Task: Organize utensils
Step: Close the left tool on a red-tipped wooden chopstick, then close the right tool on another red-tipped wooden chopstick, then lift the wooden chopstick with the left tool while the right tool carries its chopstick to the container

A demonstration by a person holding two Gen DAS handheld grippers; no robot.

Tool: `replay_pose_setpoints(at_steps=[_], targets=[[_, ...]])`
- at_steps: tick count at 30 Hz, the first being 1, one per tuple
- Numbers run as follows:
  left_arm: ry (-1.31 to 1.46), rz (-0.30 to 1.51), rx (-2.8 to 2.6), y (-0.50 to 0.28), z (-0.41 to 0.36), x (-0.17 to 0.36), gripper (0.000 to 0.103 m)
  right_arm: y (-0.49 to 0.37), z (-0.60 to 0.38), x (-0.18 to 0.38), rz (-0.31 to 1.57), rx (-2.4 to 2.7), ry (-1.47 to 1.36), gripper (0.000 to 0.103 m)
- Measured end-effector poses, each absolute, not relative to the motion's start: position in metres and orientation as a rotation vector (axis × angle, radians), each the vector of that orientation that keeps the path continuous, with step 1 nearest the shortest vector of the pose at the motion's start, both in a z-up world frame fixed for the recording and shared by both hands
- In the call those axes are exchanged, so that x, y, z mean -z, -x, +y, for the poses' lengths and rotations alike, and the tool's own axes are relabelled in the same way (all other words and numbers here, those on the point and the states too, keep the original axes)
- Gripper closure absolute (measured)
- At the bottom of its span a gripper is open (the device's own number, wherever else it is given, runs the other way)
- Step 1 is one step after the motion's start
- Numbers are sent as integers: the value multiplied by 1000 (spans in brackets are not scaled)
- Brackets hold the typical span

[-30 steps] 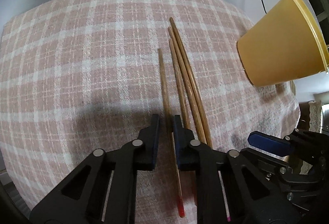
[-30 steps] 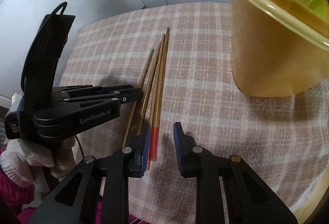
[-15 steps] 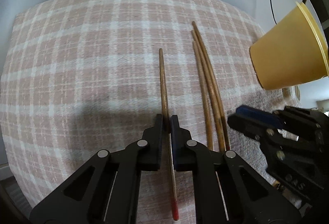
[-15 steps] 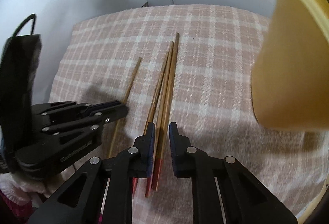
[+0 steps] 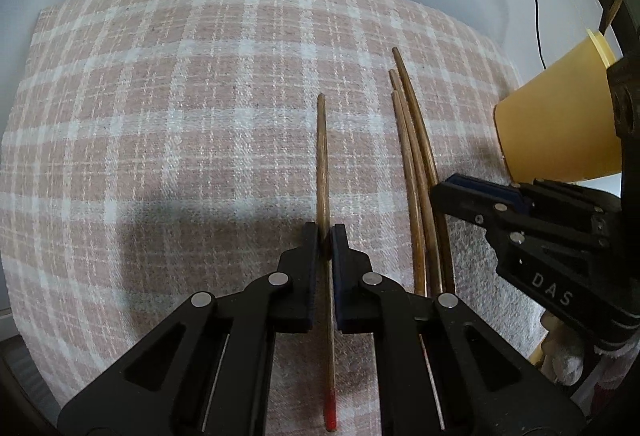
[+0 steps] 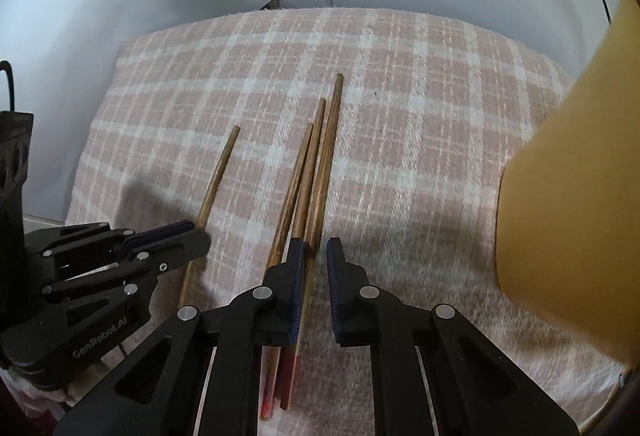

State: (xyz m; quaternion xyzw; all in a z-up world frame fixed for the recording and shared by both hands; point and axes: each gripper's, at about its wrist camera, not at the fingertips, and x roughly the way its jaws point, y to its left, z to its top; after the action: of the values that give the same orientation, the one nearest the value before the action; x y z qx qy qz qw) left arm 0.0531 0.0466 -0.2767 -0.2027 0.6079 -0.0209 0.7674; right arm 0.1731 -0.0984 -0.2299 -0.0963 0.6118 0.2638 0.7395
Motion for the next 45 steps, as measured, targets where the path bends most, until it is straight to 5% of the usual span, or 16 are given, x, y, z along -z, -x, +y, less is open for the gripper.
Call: replay_pose_setpoints(at_steps=[31,45], targets=[[454,1318,27,-184,98,252,99,-246,-53,238,1404,-473,269,94],[516,1223,9,-175,131,204,100,-217,-62,201,1346,-594,154,99]])
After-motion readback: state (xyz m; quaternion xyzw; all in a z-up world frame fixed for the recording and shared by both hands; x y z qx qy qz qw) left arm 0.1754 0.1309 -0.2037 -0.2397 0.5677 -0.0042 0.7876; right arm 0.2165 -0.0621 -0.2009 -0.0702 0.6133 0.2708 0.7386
